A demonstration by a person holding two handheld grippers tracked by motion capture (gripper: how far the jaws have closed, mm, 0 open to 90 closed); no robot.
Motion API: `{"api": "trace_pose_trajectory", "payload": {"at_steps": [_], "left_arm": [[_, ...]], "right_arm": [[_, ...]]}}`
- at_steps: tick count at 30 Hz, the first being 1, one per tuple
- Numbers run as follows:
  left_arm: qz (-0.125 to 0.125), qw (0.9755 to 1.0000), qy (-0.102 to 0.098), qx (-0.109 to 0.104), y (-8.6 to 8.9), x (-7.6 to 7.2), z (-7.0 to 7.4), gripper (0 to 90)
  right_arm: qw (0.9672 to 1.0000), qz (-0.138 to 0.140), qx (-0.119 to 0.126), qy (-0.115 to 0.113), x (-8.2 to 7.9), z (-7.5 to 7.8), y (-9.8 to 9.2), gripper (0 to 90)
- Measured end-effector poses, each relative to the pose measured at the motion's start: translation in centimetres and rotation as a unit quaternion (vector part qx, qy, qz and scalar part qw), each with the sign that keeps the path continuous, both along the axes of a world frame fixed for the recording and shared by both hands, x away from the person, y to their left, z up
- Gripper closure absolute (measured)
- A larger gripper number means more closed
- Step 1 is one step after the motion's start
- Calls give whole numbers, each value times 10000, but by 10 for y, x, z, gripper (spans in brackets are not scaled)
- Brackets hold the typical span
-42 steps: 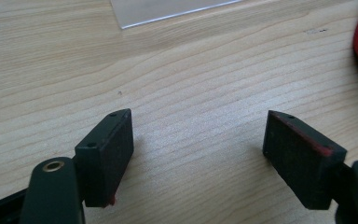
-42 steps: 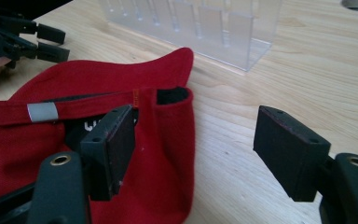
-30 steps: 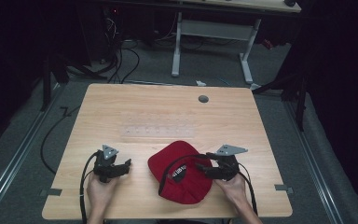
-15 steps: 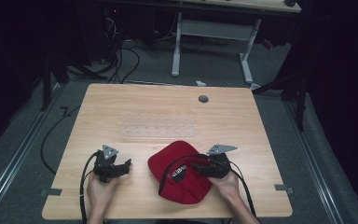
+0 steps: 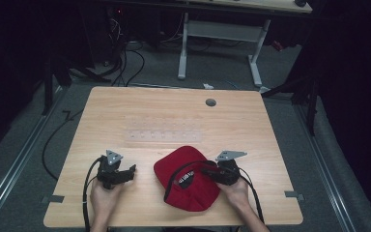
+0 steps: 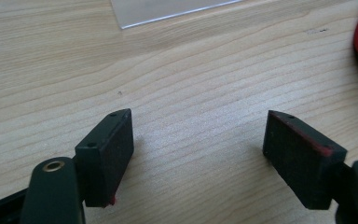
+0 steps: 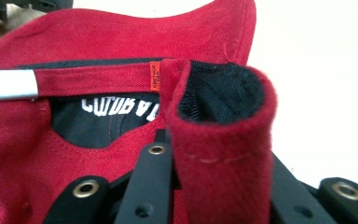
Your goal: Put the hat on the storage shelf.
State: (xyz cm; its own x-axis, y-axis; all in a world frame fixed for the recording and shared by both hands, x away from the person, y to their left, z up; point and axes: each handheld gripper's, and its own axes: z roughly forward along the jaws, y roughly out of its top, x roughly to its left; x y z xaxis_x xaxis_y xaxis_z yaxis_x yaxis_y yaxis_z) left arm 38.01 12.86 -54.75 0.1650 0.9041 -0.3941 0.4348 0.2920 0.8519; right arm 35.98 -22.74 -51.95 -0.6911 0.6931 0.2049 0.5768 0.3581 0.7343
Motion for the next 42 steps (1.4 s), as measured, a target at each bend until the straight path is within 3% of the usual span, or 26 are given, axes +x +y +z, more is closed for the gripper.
{"api": "trace_pose_trajectory", "payload": {"at_steps": [6, 14, 22, 42], "left_arm": [[-53, 10000, -17, 9, 0, -1, 0, 275], [-71, 10000, -27, 5, -1, -1, 0, 281], [-81, 10000, -30, -13, -2, -1, 0, 293], [-182, 9998, 8, 23, -3, -1, 0, 243]], "right_arm": [[10000, 33, 3, 11, -2, 3, -1, 837], [9998, 80, 185, 14, -4, 8, -2, 846], [9995, 100, 295, 15, -7, 20, -3, 849], [9972, -224, 688, 199, -8, 38, -23, 849]]}}
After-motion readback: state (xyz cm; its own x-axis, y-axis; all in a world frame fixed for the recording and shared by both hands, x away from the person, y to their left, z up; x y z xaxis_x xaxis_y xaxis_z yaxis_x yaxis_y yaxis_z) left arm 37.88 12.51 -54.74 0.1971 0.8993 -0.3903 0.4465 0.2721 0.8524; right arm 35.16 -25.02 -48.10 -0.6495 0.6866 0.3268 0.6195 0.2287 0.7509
